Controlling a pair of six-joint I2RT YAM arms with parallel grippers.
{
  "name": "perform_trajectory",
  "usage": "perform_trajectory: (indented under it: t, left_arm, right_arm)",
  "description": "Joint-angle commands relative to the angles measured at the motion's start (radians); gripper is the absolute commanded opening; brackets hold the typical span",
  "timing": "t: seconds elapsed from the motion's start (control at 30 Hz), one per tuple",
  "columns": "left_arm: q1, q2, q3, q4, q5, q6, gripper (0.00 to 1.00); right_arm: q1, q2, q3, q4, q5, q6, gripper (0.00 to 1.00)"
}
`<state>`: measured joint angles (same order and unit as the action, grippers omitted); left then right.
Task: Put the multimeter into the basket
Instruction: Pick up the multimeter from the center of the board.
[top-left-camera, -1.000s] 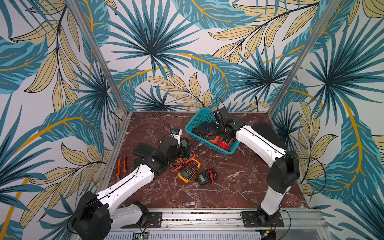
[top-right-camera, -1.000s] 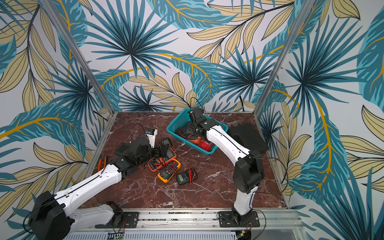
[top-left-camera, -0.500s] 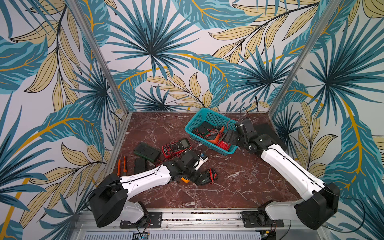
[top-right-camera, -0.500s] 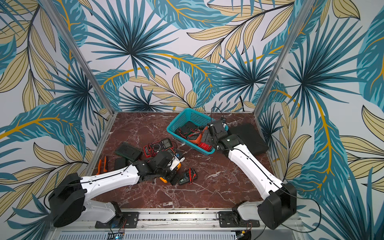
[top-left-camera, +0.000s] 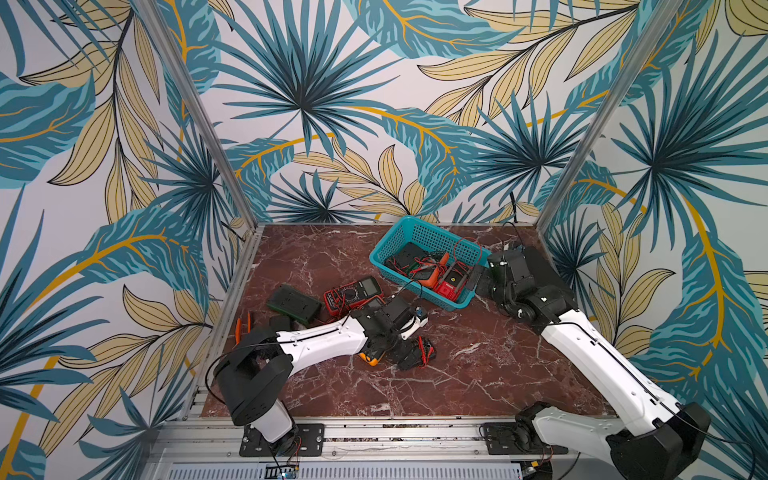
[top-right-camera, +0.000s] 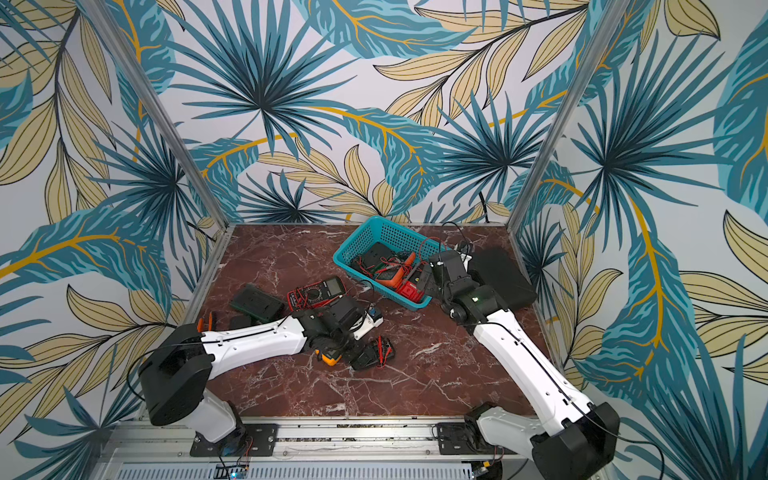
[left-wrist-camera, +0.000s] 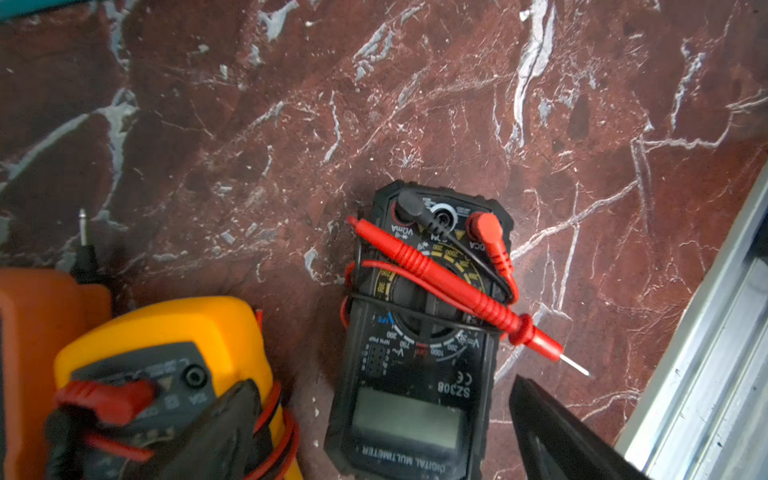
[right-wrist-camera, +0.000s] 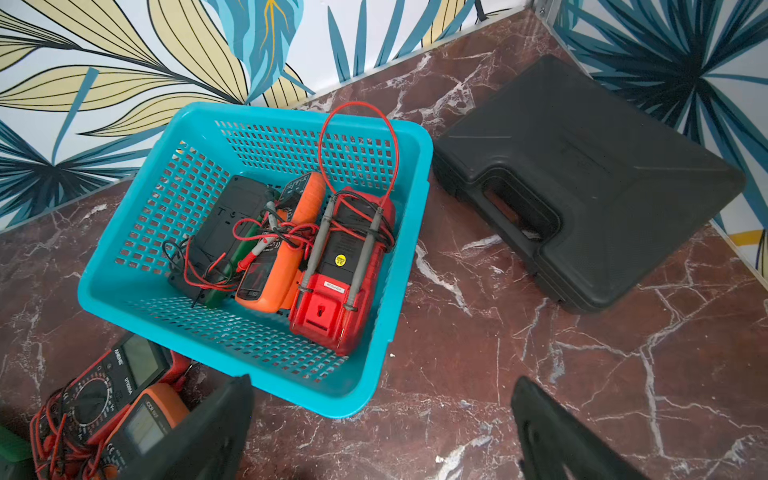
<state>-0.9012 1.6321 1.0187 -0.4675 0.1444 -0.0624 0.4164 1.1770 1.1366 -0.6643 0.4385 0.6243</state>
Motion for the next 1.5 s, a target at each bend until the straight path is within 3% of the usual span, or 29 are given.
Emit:
perform_trajectory:
  t: [0.0, 0.3, 0.9, 1.1, 1.23, 1.47]
  left_arm:
    - [-0.006, 0.021, 0.05, -0.051, 0.024, 0.011, 1.0]
    - [-0.015, 0.086, 0.088, -0.064, 0.028, 0.006, 0.98]
    - [-0.036, 0.165, 0.097, -0.046, 0.019, -0.008, 0.78]
    - [-0.041, 0.159, 0.099, -0.032, 0.004, -0.014, 0.57]
    - [-0.042, 0.116, 0.106, -0.028, -0.003, -0.026, 0.24]
    - [-0.038, -0.053, 0.132, -0.013, -0.154, -0.059, 0.0]
  right_arm:
    - [-0.005, -0.014, -0.025, -0.014, 0.033, 0.005, 0.99]
    - [-0.007, -0.017, -0.04, -0.014, 0.048, 0.001, 1.0]
    - [-0.01, 0.003, -0.027, -0.008, 0.043, -0.008, 0.99]
    - [-0.01, -0.002, -0.026, -0.008, 0.045, -0.011, 1.0]
    - [-0.011, -0.007, -0.027, -0.009, 0.053, -0.014, 0.99]
    - [-0.011, -0.036, -0.035, -0.011, 0.077, -0.018, 1.0]
